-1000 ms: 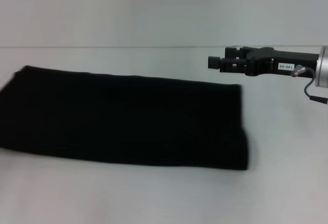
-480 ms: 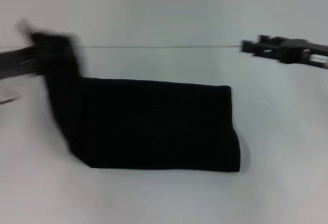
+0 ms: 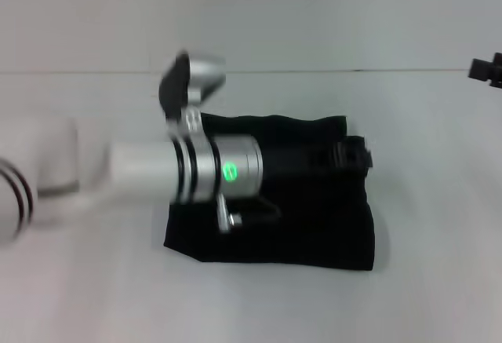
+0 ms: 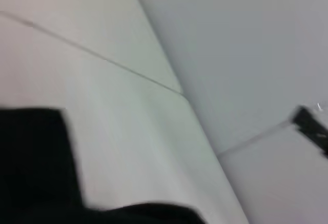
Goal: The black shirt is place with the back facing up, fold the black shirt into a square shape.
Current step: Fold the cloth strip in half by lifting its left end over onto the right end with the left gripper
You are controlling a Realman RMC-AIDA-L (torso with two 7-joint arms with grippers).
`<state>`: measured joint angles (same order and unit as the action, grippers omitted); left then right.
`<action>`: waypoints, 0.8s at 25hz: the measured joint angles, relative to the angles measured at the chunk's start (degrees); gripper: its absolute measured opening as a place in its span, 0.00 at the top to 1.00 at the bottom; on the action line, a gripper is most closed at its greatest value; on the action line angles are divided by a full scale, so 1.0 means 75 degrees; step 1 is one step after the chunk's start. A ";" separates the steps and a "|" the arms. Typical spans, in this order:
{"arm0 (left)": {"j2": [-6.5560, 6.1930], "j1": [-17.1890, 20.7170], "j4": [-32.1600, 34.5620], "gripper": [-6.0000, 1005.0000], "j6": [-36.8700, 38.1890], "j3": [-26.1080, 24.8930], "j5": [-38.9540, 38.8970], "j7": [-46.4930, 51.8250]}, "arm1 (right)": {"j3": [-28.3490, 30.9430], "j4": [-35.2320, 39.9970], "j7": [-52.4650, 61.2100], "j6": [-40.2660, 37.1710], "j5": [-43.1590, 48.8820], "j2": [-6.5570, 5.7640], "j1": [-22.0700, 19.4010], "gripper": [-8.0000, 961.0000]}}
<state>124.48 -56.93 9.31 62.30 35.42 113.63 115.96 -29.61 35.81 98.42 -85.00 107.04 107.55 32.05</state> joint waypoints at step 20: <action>-0.0162 0.3046 0.1851 0.32 0.6140 0.0013 -0.0869 -0.3964 | -0.0519 -0.0205 0.3129 -0.0164 0.2430 -0.0247 0.0815 0.05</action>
<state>123.26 -34.09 23.19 108.35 35.51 107.11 86.23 -33.50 34.28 121.89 -86.23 125.26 105.70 38.16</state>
